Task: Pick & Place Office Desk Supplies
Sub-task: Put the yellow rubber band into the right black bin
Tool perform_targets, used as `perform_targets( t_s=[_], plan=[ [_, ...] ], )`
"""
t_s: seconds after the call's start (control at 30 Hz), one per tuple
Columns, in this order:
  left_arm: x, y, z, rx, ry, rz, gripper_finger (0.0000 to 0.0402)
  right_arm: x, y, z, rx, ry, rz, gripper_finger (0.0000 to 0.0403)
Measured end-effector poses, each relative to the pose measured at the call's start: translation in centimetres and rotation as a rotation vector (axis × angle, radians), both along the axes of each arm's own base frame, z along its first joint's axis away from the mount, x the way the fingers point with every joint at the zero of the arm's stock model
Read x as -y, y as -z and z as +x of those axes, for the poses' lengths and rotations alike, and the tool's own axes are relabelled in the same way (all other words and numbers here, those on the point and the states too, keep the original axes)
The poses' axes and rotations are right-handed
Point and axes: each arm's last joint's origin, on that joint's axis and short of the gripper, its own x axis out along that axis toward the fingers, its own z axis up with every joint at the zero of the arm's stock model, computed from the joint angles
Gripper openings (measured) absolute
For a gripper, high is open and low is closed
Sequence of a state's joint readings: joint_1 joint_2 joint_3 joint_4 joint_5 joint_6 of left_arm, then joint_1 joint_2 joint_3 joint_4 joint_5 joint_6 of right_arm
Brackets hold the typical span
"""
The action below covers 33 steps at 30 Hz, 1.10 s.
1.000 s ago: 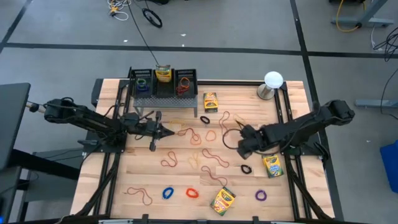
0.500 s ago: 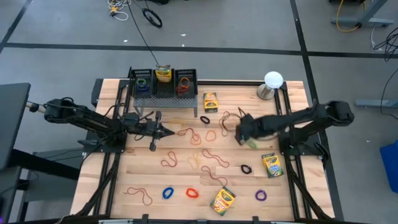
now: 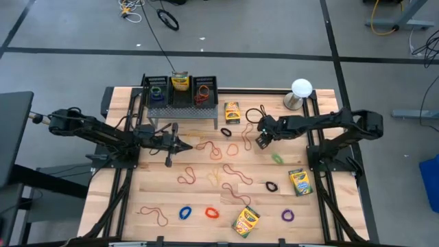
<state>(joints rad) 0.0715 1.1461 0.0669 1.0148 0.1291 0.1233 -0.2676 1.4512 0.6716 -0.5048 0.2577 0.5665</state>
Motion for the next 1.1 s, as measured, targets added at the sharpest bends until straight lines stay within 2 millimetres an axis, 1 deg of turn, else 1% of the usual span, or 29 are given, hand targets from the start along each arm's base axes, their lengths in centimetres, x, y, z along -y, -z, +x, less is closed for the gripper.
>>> perform_targets(
  t_s=[0.1,0.17,0.27,0.37,0.53,0.63,0.67,0.7,0.8,0.93,1.03,1.1],
  plan=[
    [0.0,-0.1,0.0,0.006,0.002,-0.003,0.0009,0.3,0.7,0.2,-0.027,-0.018,0.003,0.0261],
    [0.0,-0.1,0.0,0.006,0.002,-0.003,0.0009,0.6,1.1,0.2,-0.044,-0.029,0.004,0.0261],
    [0.0,-0.1,0.0,0.006,0.002,-0.003,0.0009,1.0,1.3,0.4,-0.035,-0.042,0.016,0.024],
    [0.0,-0.1,0.0,0.006,0.002,-0.003,0.0009,0.9,1.3,0.4,-0.029,-0.071,0.034,0.0191],
    [0.0,-0.1,0.0,0.006,0.002,-0.003,0.0009,0.8,1.3,0.5,-0.019,-0.12,0.076,0.0084],
    [0.0,-0.1,0.0,0.006,0.002,-0.003,0.0009,0.3,1.1,0.5,-0.02,-0.149,0.077,0.0026],
    [0.0,-0.1,0.0,0.006,0.002,-0.004,0.0009,0.0,0.9,0.6,-0.013,-0.163,0.076,0.0014],
    [0.0,-0.1,0.0,0.006,0.002,-0.003,0.0009,-0.3,0.7,0.6,-0.003,-0.179,0.076,0.0009],
    [0.0,-0.1,0.0,0.006,0.002,-0.003,0.0009,-1.4,-0.6,1.0,0.044,-0.225,0.056,0.0012],
    [0.0,-0.1,0.0,0.006,0.002,-0.003,0.0009,-2.8,-3.2,1.8,0.132,-0.28,-0.036,0.0004],
    [0.0,-0.1,0.0,0.006,0.002,-0.003,0.0009,-3.6,-5.5,2.9,0.207,-0.308,-0.113,0.0005],
    [0.0,-0.1,0.0,0.006,0.002,-0.003,0.0009,-3.7,-7.2,4.0,0.263,-0.328,-0.169,0.0003]
  ],
)
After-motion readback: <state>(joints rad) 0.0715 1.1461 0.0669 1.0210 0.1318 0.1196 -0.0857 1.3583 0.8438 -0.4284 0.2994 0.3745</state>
